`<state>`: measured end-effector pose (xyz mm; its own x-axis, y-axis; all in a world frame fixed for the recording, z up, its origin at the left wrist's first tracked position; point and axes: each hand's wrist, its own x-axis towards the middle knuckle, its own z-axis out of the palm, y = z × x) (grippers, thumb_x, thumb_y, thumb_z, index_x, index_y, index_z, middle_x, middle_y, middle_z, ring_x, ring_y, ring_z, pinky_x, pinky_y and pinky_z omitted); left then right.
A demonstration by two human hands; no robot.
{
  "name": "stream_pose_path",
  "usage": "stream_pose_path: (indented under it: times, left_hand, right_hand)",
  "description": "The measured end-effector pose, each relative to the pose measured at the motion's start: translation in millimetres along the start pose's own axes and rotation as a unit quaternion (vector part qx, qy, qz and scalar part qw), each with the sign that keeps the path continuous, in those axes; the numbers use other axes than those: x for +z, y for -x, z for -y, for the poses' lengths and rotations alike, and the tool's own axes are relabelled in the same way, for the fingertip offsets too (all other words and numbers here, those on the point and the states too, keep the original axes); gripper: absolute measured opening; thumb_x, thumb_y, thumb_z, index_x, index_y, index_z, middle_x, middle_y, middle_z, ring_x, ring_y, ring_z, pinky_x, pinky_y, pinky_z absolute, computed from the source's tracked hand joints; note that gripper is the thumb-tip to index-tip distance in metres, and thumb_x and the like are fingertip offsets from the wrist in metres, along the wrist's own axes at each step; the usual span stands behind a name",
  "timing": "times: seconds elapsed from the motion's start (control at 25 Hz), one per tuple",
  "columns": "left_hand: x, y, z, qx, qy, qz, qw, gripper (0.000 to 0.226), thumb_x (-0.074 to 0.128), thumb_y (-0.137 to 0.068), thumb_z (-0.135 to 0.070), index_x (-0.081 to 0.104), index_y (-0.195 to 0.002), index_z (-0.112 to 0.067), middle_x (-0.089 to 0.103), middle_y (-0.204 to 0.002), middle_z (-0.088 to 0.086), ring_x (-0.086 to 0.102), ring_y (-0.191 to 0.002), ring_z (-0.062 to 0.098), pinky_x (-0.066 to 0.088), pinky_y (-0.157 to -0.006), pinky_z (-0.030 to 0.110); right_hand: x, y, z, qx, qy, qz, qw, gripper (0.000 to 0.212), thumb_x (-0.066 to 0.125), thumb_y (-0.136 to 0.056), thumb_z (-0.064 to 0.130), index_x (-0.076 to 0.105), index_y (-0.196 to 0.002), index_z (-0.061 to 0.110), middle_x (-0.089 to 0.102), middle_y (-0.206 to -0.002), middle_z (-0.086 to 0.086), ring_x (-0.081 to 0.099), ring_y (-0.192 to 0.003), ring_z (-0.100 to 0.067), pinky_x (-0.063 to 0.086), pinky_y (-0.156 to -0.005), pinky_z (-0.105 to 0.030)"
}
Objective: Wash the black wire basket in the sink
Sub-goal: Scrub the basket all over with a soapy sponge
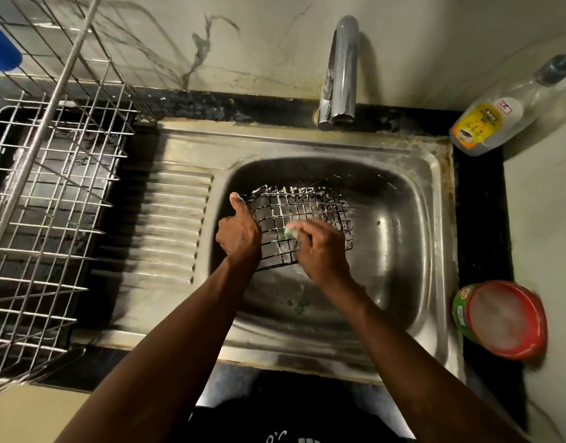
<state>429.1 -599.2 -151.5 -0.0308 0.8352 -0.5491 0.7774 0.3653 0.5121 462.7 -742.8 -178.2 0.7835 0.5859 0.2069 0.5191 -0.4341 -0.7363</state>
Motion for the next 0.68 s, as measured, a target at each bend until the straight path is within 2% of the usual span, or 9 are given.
stream_pose_path:
  times: [0.08, 0.24, 0.36, 0.48, 0.56, 0.68]
  left_hand:
    - [1, 1, 3, 0.000, 0.012, 0.001, 1.000, 0.088, 0.029, -0.098, -0.069, 0.056, -0.132, 0.007, 0.056, -0.134, 0.029, 0.053, -0.125, 0.042, 0.042, -0.103, 0.044]
    - [2, 0, 5, -0.005, 0.036, -0.002, 0.999, 0.090, 0.032, -0.096, -0.072, 0.058, -0.130, 0.006, 0.057, -0.133, 0.029, 0.054, -0.124, 0.043, 0.043, -0.106, 0.047]
    - [1, -4, 5, -0.013, 0.023, -0.002, 1.000, 0.090, 0.030, -0.096, -0.072, 0.054, -0.134, 0.007, 0.056, -0.135, 0.029, 0.052, -0.127, 0.043, 0.041, -0.106, 0.046]
    - [0, -7, 8, -0.019, 0.033, -0.003, 0.999, 0.091, 0.032, -0.096, -0.072, 0.052, -0.136, 0.007, 0.054, -0.137, 0.029, 0.051, -0.127, 0.043, 0.041, -0.105, 0.046]
    - [1, -6, 10, -0.023, 0.042, -0.003, 0.999, 0.091, 0.032, -0.096, -0.072, 0.052, -0.136, 0.007, 0.054, -0.137, 0.029, 0.052, -0.127, 0.043, 0.042, -0.105, 0.045]
    - [1, -4, 10, -0.019, 0.045, -0.005, 0.999, 0.090, 0.033, -0.097, -0.071, 0.052, -0.136, 0.008, 0.054, -0.139, 0.028, 0.052, -0.127, 0.042, 0.041, -0.106, 0.044]
  right_hand:
    - [10, -37, -11, 0.036, 0.012, -0.040, 0.998, 0.023, 0.058, -0.091, -0.003, 0.076, -0.094, 0.011, 0.074, -0.091, -0.005, 0.067, -0.082, -0.017, 0.054, -0.073, -0.027]
    - [13, -88, -10, 0.039, -0.024, -0.013, 0.999, 0.025, 0.057, -0.087, -0.006, 0.076, -0.097, 0.007, 0.075, -0.095, -0.007, 0.069, -0.087, -0.018, 0.056, -0.082, -0.029]
    - [8, -51, -3, -0.011, 0.001, 0.009, 1.000, 0.021, 0.059, -0.092, -0.005, 0.075, -0.096, 0.007, 0.074, -0.094, -0.007, 0.067, -0.084, -0.017, 0.055, -0.076, -0.024]
    - [4, 10, -4, -0.029, 0.004, 0.015, 0.999, 0.019, 0.063, -0.090, -0.008, 0.075, -0.094, 0.006, 0.073, -0.095, -0.007, 0.067, -0.085, -0.016, 0.049, -0.080, -0.015]
    - [6, 18, -12, 0.003, 0.002, -0.003, 1.000, 0.019, 0.062, -0.090, -0.007, 0.074, -0.095, 0.006, 0.073, -0.095, -0.006, 0.067, -0.087, -0.016, 0.050, -0.081, -0.016]
    - [18, -28, -20, 0.039, 0.006, -0.044, 0.998, 0.019, 0.058, -0.093, -0.003, 0.072, -0.096, 0.009, 0.073, -0.094, -0.006, 0.066, -0.086, -0.018, 0.053, -0.075, -0.024]
